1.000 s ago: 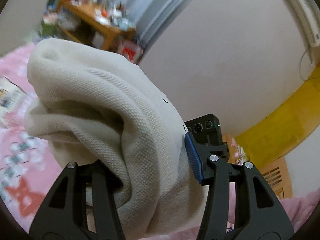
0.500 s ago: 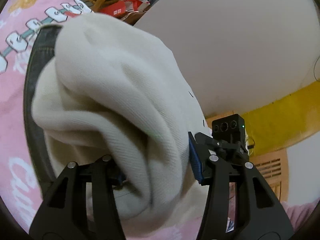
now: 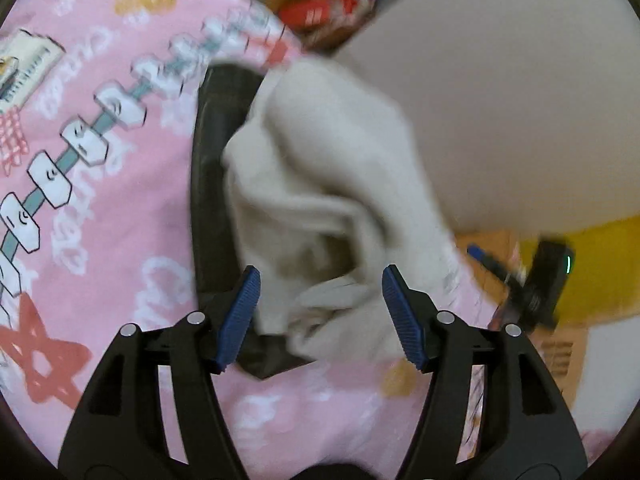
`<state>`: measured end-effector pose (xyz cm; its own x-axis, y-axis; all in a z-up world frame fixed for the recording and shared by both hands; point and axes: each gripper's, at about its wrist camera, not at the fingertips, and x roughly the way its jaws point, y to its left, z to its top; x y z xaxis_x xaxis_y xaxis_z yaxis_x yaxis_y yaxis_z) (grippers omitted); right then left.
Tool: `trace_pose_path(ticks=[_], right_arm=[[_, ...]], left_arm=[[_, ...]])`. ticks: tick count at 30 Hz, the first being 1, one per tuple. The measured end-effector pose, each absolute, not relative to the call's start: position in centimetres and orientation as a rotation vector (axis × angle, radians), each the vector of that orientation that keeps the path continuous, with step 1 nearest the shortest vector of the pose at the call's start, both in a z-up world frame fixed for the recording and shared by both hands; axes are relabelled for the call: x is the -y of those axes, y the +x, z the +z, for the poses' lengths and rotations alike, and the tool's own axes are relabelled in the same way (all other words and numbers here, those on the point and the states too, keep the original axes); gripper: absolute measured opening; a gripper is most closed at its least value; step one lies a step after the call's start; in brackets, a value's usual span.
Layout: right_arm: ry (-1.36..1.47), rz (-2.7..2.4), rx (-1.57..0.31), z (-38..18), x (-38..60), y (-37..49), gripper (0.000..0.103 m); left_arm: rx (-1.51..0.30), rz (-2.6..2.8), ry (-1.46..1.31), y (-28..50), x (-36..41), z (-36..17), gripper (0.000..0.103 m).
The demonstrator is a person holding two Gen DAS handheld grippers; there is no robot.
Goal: Fold large clothes
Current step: 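Carry the folded hoodie with both grippers and lower it onto the dark garment stack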
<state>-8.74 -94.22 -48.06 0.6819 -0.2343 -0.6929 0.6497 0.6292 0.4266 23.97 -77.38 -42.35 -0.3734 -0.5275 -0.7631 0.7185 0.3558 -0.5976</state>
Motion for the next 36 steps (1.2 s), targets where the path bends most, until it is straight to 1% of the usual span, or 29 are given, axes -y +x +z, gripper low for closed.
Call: trace_pose_path(ticks=[1, 2, 3, 4, 6, 8, 10, 12, 15, 17, 19, 20, 22, 24, 25, 26, 27, 28, 29, 30, 31, 33, 34, 36], right_arm=[[0.67, -0.541, -0.636, -47.6, 93.1, -8.9, 0.068], [0.619, -0.519, -0.656, -47.5, 91.9, -8.1, 0.031], [0.605, -0.503, -0.663, -47.9, 90.8, -7.2, 0.018], [0.614, -0.483, -0.662, -48.4, 90.0, -6.5, 0.013], [0.618, -0.452, -0.697, -50.2, 88.7, -4.0, 0.013], [0.588, -0.472, -0.736, -52.3, 86.8, -2.3, 0.013], [0.586, -0.498, -0.759, -54.1, 86.2, -1.9, 0.011], [0.598, -0.506, -0.801, -55.4, 85.3, -1.6, 0.009], [0.49, -0.502, -0.827, -58.3, 83.5, -0.7, 0.005], [0.498, -0.518, -0.809, -58.0, 83.6, -0.1, 0.004], [0.504, -0.538, -0.805, -56.6, 83.7, -0.1, 0.004], [0.533, -0.54, -0.792, -55.4, 84.0, -0.6, 0.004], [0.537, -0.545, -0.732, -52.3, 84.7, -2.0, 0.005], [0.485, -0.561, -0.664, -49.0, 86.1, -2.8, 0.009], [0.468, -0.556, -0.665, -48.1, 87.2, -2.3, 0.01], [0.466, -0.544, -0.685, -47.6, 88.7, -1.4, 0.013], [0.478, -0.543, -0.708, -47.8, 90.7, 0.0, 0.018], [0.488, -0.549, -0.737, -48.3, 92.2, 1.2, 0.02], [0.5, -0.563, -0.816, -49.6, 94.4, 3.2, 0.022], [0.505, -0.585, -0.914, -51.4, 95.8, 4.7, 0.023], [0.53, -0.589, -1.046, -54.3, 97.8, 6.3, 0.021], [0.527, -0.604, -1.162, -58.0, 99.3, 7.6, 0.019], [0.534, -0.626, -1.175, -58.6, 100.0, 8.0, 0.019], [0.618, -0.649, -1.14, -58.9, 100.6, 7.7, 0.019]], left_arm=[[-1.392, -1.352, 0.148, 22.1, 77.1, -40.9, 0.062], [-1.354, -1.367, 0.136, 20.9, 77.2, -40.2, 0.062], [-1.306, -1.377, 0.149, 18.6, 78.0, -39.5, 0.062], [-1.277, -1.358, 0.188, 16.8, 79.1, -39.5, 0.063], [-1.255, -1.277, 0.29, 14.2, 83.6, -40.2, 0.063], [-1.238, -1.135, 0.374, 13.5, 85.2, -43.0, 0.062], [-1.252, -0.992, 0.355, 14.4, 84.5, -45.8, 0.062], [-1.289, -0.94, 0.319, 15.0, 82.8, -47.1, 0.062], [-1.251, -0.933, 0.368, 15.6, 81.1, -50.2, 0.062], [-1.287, -0.941, 0.309, 17.2, 80.5, -52.1, 0.063], [-1.325, -0.958, 0.206, 18.5, 80.2, -51.3, 0.063], [-1.312, -0.975, 0.18, 18.4, 79.9, -50.1, 0.063], [-1.259, -1.023, 0.146, 17.8, 78.7, -47.3, 0.063], [-1.186, -1.067, 0.117, 16.4, 77.0, -44.7, 0.063], [-1.169, -1.072, 0.119, 15.7, 76.4, -44.2, 0.063], [-1.154, -1.06, 0.132, 14.8, 75.6, -43.9, 0.063], [-1.156, -1.042, 0.143, 13.9, 75.1, -44.4, 0.063], [-1.163, -1.015, 0.175, 13.1, 75.0, -45.6, 0.063], [-1.133, -0.979, 0.227, 12.5, 75.1, -46.6, 0.063], [-1.1, -0.959, 0.257, 12.2, 75.3, -47.6, 0.063], [-1.07, -0.939, 0.285, 11.9, 76.0, -48.4, 0.063], [-1.01, -0.943, 0.345, 11.3, 76.2, -48.9, 0.063], [-0.983, -0.955, 0.393, 10.8, 76.5, -49.3, 0.063], [-0.939, -0.956, 0.458, 10.9, 77.5, -50.5, 0.063]])
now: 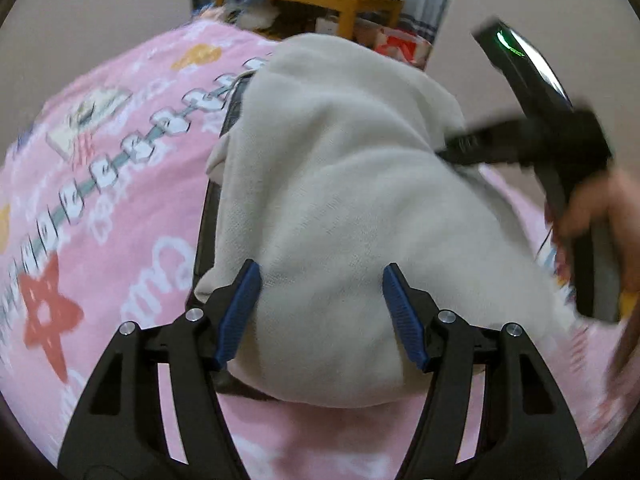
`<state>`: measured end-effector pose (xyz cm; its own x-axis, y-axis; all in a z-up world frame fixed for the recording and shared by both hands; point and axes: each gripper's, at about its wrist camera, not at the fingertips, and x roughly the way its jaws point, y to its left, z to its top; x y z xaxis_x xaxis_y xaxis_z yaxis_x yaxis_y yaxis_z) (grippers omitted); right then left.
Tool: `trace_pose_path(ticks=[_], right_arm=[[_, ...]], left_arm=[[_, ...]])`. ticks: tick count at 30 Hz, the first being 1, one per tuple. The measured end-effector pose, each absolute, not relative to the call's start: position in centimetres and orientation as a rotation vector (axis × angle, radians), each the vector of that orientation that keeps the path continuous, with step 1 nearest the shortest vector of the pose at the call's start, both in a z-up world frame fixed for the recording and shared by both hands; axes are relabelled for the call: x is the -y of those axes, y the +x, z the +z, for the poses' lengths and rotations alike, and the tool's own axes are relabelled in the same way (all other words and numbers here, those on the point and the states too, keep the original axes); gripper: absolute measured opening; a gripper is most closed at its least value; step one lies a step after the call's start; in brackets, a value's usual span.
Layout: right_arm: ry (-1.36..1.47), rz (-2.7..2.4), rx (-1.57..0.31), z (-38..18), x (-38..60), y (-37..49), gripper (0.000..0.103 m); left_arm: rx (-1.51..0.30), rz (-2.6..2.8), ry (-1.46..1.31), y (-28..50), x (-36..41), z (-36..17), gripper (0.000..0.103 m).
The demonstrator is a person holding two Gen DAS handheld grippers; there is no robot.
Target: Fold large clothes
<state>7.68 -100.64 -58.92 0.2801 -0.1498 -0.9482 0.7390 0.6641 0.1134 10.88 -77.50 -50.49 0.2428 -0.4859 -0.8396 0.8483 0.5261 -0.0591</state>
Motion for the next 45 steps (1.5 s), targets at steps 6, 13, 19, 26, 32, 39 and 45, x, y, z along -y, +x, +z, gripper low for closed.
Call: trace_pose_path(ticks=[6, 13, 19, 26, 32, 39, 45], right_arm=[[0.538, -0.584, -0.831, -52.1, 92.9, 0.2, 0.022], [0.372, -0.493, -0.771, -53.5, 82.2, -3.6, 0.024], [0.167, -0.551, -0.894, -57.3, 80.1, -2.6, 0.02], [0.19, -0.603, -0.898, -55.2, 80.0, -2.1, 0.02], [0.244, -0.69, -0.767, -47.4, 77.4, -7.8, 0.058], [0.305, -0.745, -0.595, -38.6, 73.3, -14.6, 0.091], [0.282, -0.843, -0.471, -31.3, 67.5, -20.0, 0.095]], left_arm=[[-0.957, -0.981, 0.38, 11.8, 75.9, -46.6, 0.063], [-1.053, -0.919, 0.358, 14.7, 76.7, -49.3, 0.063], [-1.201, -0.946, 0.34, 17.7, 76.9, -53.4, 0.075], [-1.191, -0.956, 0.342, 17.9, 76.5, -52.4, 0.073], [-1.019, -0.972, 0.364, 14.9, 72.2, -43.6, 0.073], [-0.883, -0.984, 0.361, 8.9, 65.4, -32.4, 0.08], [-0.745, -0.961, 0.395, 2.6, 59.2, -25.0, 0.092]])
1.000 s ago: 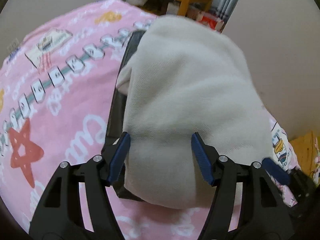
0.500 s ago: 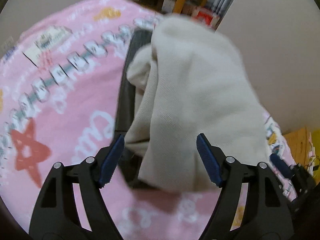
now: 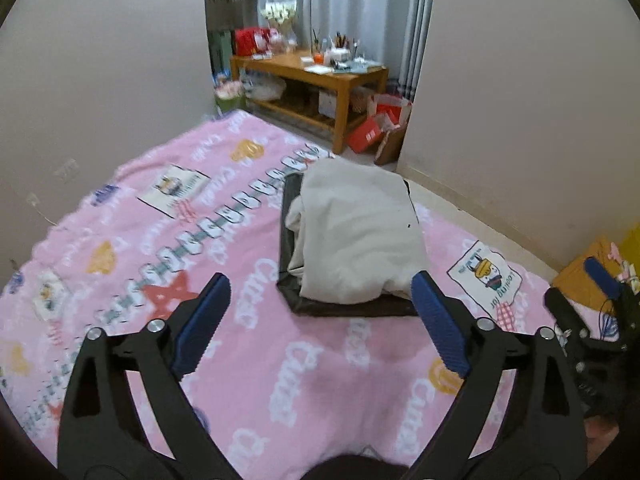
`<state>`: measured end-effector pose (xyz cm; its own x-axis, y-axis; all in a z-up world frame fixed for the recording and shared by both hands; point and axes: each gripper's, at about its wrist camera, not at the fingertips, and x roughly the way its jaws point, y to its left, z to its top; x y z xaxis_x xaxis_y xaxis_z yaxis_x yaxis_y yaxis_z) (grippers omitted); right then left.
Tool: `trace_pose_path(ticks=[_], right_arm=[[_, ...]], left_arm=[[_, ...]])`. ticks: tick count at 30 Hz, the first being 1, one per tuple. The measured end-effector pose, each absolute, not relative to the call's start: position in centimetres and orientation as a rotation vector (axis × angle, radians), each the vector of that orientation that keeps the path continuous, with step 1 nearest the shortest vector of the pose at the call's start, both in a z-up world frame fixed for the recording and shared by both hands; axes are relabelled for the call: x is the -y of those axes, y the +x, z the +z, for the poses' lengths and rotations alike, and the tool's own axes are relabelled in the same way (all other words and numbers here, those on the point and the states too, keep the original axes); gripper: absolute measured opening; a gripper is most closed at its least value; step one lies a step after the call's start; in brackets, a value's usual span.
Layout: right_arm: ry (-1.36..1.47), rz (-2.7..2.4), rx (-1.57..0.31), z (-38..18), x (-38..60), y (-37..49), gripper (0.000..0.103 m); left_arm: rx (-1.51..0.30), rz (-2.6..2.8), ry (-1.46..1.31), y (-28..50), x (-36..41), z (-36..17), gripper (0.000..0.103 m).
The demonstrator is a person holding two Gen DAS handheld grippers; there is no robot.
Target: Fold large clothes
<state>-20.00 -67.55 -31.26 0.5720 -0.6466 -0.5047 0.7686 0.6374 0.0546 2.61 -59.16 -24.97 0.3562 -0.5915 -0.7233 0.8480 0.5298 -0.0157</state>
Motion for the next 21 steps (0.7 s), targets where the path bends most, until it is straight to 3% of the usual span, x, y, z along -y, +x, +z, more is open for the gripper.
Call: trace_pose_path(ticks=[8, 13, 21], right_arm=[[0.334, -0.893, -0.414, -26.9, 62.4, -26.3, 0.095], [0.343, -0.856, -0.474, -24.7, 60.0, -27.7, 0.095], [0.327, -0.931, -0.54, -22.3, 58.0, -28.0, 0.095]], left_arm=[[-0.625, -0.886, 0.482, -4.4, 53.6, -21.1, 0.096], [-0.738, -0.87, 0.415, -5.9, 51.6, -20.2, 0.096], [-0.753, -0.935, 0.474, -7.9, 49.8, -19.2, 0.096]])
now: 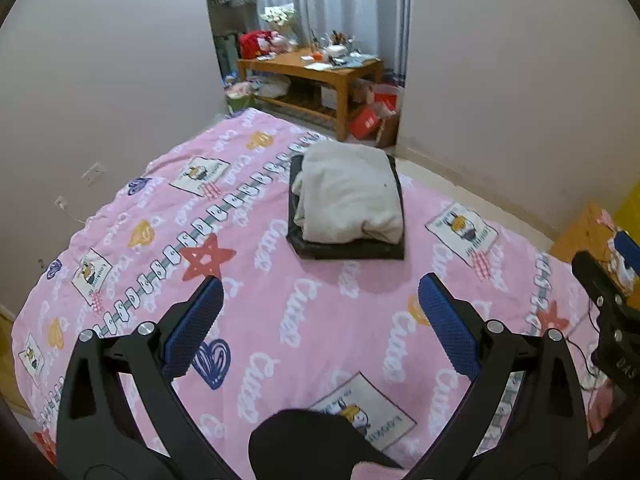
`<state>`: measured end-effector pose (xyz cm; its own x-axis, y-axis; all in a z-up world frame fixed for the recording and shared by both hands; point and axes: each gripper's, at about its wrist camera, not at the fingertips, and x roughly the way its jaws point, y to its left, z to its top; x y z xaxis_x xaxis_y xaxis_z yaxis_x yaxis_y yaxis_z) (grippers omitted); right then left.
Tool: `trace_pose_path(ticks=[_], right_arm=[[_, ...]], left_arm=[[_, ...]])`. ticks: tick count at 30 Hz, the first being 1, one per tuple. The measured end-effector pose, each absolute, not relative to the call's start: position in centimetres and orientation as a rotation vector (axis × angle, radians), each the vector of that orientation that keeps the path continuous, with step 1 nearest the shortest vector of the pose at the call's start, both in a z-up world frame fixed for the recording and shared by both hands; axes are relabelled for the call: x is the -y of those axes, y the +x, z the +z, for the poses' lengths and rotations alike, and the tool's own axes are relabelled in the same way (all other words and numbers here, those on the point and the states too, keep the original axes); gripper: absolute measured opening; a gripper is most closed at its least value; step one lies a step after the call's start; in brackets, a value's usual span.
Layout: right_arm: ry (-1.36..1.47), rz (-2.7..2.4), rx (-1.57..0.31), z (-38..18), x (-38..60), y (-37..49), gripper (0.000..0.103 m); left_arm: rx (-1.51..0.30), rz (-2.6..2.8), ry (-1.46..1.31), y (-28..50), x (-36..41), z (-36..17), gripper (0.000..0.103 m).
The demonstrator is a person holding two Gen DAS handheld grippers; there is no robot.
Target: Fold large clothes
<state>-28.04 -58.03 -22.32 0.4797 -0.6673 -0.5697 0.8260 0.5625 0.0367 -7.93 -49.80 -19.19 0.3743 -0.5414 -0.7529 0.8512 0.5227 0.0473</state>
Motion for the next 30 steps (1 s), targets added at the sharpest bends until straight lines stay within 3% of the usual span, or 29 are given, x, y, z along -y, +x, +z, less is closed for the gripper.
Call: trace_pose_path(ticks=[30], right_arm=[[0.403, -0.903, -0.58, -22.7, 61.7, -23.2, 0.095]], left_arm=[[-0.775, -0.905, 0.487, -3.7, 53.6, -18.9, 0.096]])
